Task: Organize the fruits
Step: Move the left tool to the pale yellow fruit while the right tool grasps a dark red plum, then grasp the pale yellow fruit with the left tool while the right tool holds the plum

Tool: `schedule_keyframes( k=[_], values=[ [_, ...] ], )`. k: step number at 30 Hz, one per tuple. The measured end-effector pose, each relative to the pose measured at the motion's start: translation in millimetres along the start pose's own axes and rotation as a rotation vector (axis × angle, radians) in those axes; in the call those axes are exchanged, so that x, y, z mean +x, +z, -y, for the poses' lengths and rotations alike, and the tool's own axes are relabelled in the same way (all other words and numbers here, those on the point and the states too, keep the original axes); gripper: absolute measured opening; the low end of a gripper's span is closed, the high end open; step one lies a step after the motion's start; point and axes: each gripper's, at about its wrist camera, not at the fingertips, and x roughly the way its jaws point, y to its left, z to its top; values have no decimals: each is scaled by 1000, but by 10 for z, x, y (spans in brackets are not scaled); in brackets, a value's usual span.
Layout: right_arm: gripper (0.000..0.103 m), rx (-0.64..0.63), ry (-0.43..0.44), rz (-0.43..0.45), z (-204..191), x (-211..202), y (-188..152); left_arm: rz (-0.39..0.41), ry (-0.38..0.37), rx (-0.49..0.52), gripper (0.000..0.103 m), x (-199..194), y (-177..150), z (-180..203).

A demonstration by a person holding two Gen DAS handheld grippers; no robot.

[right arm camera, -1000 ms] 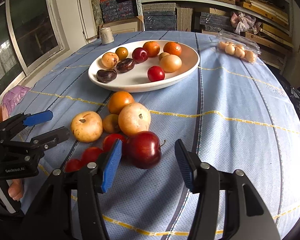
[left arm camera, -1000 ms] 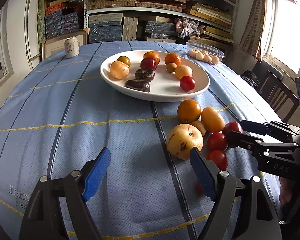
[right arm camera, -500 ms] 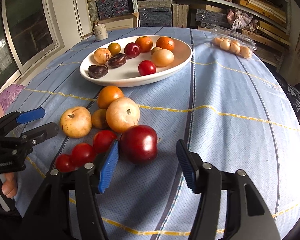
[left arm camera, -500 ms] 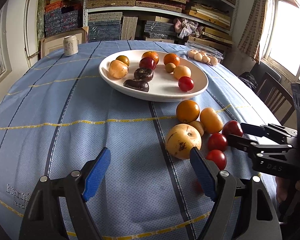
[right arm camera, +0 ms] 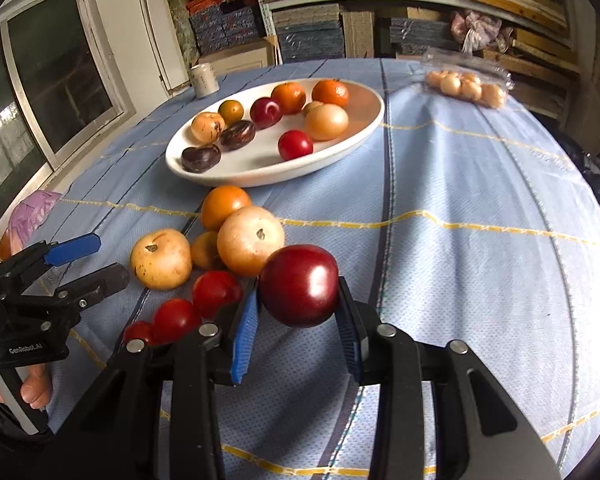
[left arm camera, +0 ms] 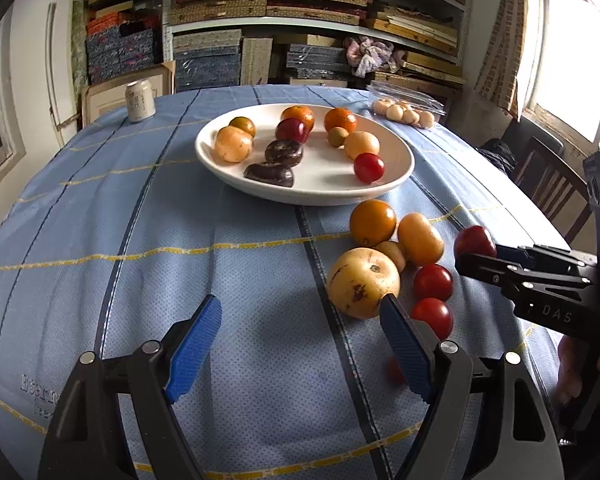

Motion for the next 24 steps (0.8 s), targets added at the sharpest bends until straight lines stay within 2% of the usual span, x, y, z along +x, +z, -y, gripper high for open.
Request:
schedule_keyframes(
  k=[8,13,19,24],
  values=[
    [36,41,-3,23,87,-47,0,-31,24,83,82,86,65,255],
    [36,-11,-14,45,-19,-90,-9,-70,45,85,82,206,104,285],
    [36,-5,-5,47,-1,-87,-1,-98,65,85,82,304,118,292],
    [36,-20,-7,54,-27,-91,-3,-80,83,96,82,322,109,301]
  ],
)
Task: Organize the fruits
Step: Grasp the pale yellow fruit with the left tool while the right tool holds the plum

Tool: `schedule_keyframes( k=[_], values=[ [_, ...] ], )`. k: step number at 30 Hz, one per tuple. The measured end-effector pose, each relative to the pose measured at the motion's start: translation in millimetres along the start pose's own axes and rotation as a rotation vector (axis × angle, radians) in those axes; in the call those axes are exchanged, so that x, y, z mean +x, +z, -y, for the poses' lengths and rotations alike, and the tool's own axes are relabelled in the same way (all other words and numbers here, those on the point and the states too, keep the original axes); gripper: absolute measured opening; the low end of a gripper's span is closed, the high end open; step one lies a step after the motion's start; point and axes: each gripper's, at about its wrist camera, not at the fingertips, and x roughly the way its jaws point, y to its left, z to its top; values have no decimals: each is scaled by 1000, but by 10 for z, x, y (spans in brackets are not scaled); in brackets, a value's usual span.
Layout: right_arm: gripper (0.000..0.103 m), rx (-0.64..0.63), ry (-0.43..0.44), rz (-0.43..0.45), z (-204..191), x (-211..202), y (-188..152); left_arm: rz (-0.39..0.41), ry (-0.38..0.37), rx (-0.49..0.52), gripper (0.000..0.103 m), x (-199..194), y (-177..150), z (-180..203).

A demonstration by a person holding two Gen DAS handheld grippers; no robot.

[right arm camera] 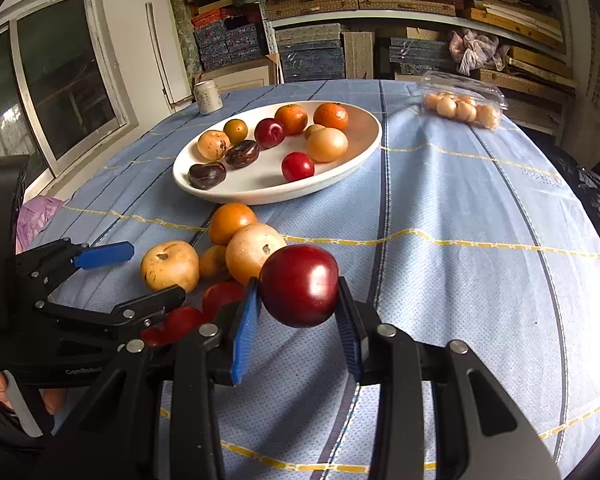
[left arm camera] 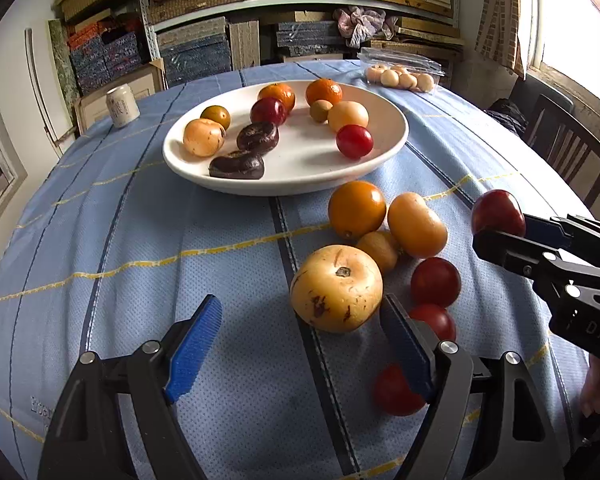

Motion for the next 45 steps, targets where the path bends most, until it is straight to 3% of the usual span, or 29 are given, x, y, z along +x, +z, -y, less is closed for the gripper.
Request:
schedule_keyframes(
  k=[6,12,16,20,28,30,35,37,43,45],
  values=[
    [36,-2,1,0,-1,3,-1,36,0,6,82,-14,4,17],
    [36,-4,0,1,-1,18,-6,22,-21,-11,81,13,15,-3],
    [36,-3,-1,-1,-2,22,-15,31,-11,-9,68,-10,9,-20],
    [36,-3,0,-1,-2,23,-14,8,-16,-29,63,16,2,-59],
    [36,-4,-2,-1,-3,35,-21,1,-42,-78,63,44,-2,-169],
    [36,-4,-2,0,2,29,-23,1,-46,-71,65,51,3,-144],
    [36,-2,-3,1,7,28,-29,74,-50,-76,86,-63,12,-116],
    [36,-1,-5,3,10,24,-30,65,-53,-92,90,-44,23,-138],
    [36,-1,-5,3,12,24,-32,29,-32,-137,90,25,28,-217],
    [36,1,-6,3,14,16,-31,27,-61,-151,90,32,22,-243]
  ],
)
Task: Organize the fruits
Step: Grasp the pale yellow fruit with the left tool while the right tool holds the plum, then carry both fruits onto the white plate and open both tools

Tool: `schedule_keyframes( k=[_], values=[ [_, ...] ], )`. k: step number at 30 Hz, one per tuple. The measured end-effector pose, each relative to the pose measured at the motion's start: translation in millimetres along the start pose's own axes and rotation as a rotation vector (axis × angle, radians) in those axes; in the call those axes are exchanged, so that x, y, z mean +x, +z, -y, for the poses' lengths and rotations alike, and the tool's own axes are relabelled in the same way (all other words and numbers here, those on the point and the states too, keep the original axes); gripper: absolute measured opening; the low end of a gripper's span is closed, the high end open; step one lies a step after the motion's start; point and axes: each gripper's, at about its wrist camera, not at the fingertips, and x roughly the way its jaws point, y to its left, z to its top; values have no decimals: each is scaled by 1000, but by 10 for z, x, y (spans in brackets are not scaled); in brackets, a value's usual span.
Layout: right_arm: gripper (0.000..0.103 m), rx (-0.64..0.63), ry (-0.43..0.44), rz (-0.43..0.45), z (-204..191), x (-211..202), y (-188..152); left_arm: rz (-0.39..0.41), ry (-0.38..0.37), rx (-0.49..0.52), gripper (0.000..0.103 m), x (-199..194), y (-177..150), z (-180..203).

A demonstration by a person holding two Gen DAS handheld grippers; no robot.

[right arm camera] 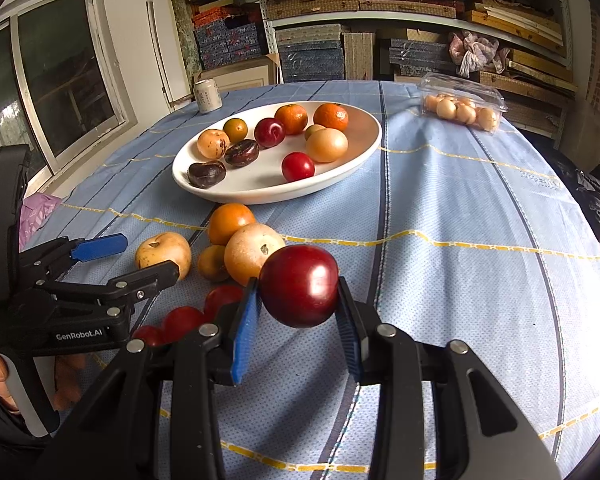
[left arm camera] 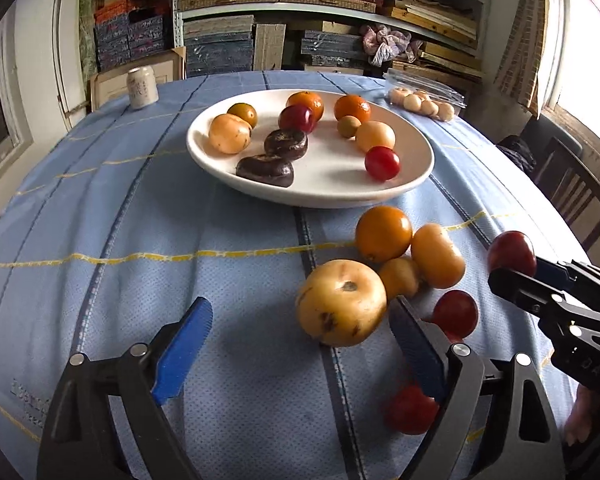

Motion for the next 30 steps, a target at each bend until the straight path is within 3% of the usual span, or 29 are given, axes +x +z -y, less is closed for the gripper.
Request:
schedule_keyframes(
  k=[4,6,7,14,30],
  values=[
    [36,2,-1,3,7,-22,1,7,-3,-17,88,-13,12,-43],
    [36,4,-1,4,10,-25,3,5,-25,-13,68,-17,8,-45],
    [36,5,-1,4,12,-29,6,-15,-26,-8,46,17,3,-32],
    [36,9,-2,5,16,-45,9,-40,2,-1,44,77,-6,-25],
    [36,-15,11,23,-33,-94,11,47,9,1,44,-163,-2,-39]
  ],
)
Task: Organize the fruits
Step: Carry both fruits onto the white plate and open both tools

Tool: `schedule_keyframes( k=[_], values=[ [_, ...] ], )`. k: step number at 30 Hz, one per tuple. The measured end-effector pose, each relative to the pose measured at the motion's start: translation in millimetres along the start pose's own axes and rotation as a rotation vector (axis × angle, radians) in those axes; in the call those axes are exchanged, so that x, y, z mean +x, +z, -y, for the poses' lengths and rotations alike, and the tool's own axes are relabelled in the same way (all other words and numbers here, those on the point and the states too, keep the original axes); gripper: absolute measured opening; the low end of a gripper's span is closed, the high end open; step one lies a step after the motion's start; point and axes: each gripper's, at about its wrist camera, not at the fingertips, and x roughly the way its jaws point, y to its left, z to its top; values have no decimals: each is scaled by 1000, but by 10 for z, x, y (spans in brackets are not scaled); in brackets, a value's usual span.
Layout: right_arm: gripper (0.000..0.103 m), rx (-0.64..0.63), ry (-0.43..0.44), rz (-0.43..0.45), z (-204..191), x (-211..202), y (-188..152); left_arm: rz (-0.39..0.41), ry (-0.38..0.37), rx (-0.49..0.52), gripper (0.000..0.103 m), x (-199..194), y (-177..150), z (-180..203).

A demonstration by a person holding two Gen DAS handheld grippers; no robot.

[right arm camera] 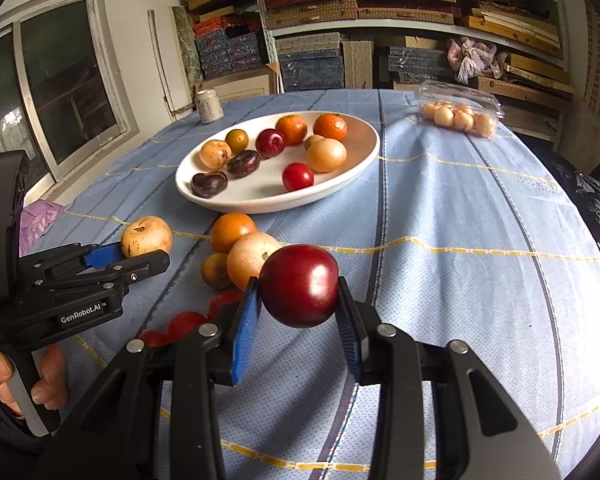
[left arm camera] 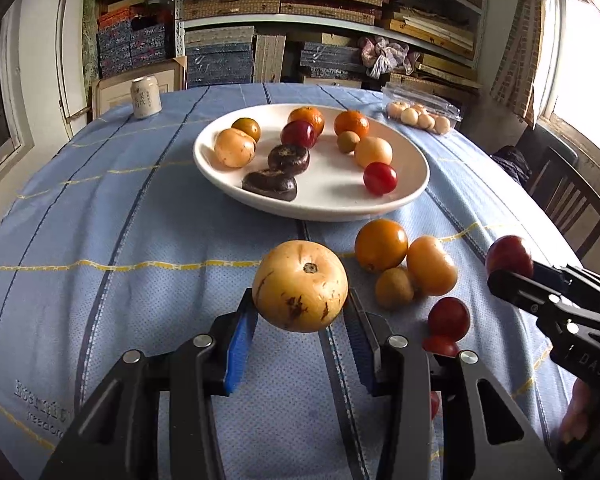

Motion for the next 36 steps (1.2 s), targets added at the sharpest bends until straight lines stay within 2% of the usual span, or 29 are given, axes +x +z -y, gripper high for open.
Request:
schedule_keyframes(
  k=[2,5,10,14,17,24,27,28,29,31,34,36],
  values=[
    [36,-6,21,-37,-16,9,27,-7,-16,0,44,-75,27,2],
    [36,-21,43,-39,-10,-85,198,2,-17,26,44,-211,137,26],
    [36,-65,27,-34,74,-118,696,3,-16,52,44,-280,564,52],
    [36,-61,32,-91,217,230,1084,-27,-18,52,44,-6,877,100],
    [36,-69,18,-121,299,511,1213,-72,-24,36,44,302,1008,135],
    [36,-79,24,-162,386,923,1342,-131,-28,29,44,723,1063,150],
    [41,-88,25,-165,396,1001,1347,-133,-18,32,46,779,1061,133],
    [45,-92,13,-152,398,997,1345,-128,-11,30,49,778,1063,125],
    [50,-90,11,-138,407,980,1344,-126,-9,22,60,776,1070,110],
    [50,-76,20,-125,426,930,1342,-107,-10,-9,69,709,1079,43],
    [50,-61,26,-94,427,750,1302,-78,-23,-25,71,522,1077,-16],
    [50,-69,20,-81,388,609,1239,-53,-22,-25,77,380,1038,-25]
  ],
)
